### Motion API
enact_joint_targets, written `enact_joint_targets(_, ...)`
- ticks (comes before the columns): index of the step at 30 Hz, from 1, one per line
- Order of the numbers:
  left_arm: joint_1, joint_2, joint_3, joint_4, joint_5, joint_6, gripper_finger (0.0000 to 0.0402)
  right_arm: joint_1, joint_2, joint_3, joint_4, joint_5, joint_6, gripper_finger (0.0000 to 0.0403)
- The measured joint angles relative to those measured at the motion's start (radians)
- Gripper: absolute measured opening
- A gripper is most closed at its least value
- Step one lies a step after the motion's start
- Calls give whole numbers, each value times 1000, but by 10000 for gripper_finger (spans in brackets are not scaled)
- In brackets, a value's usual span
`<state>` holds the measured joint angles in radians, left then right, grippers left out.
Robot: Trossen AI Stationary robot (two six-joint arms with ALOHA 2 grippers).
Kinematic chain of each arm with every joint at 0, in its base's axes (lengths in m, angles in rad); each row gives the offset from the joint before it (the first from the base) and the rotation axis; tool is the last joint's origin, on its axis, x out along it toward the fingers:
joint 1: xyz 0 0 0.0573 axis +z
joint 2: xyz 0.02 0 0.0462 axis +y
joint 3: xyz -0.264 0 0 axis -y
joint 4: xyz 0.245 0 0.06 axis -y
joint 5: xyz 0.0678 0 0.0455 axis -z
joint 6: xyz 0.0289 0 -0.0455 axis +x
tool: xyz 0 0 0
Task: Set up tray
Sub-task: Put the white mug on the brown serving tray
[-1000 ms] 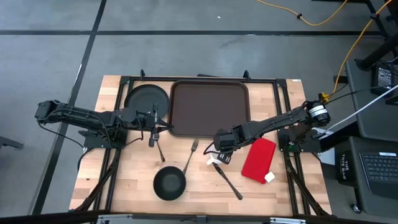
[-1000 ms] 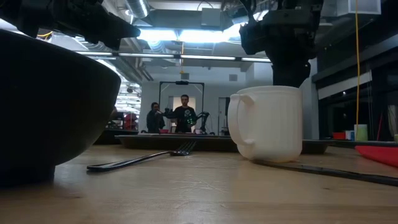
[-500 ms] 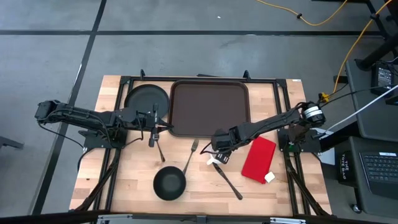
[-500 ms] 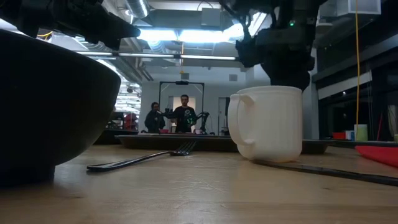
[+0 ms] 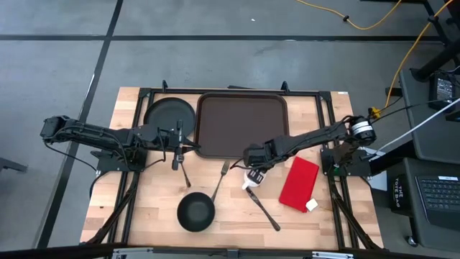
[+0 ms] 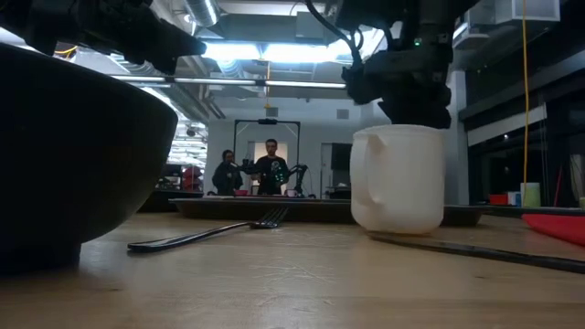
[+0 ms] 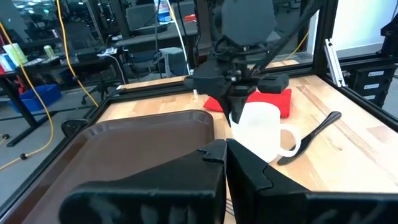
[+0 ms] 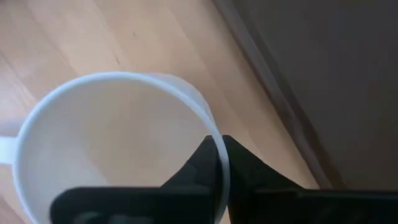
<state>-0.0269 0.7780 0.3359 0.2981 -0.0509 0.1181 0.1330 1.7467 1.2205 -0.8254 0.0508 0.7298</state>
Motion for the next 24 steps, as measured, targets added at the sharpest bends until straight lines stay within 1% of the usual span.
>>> enact_joint_targets(3, 0, 0, 0, -3, 0, 0, 4, -14, -7, 0, -6, -1, 1, 21)
enact_joint_targets(6, 0, 0, 0, -3, 0, 0, 4, -24, -21, 4, -16, -1, 1, 11)
enact_joint_targets(11, 0, 0, 0, -10, 0, -2, 4, -32, -78, 36, -37, 1, 0, 12)
enact_joint_targets(13, 0, 0, 0, -10, 0, -3, 4, -31, -106, 51, -50, 23, -1, 12)
enact_joint_targets(18, 0, 0, 0, -10, 0, -2, 4, -49, -169, 82, -59, 118, -34, 12)
enact_joint_targets(24, 0, 0, 0, -2, -2, 65, 6, -107, -192, 122, -56, 150, -114, 12)
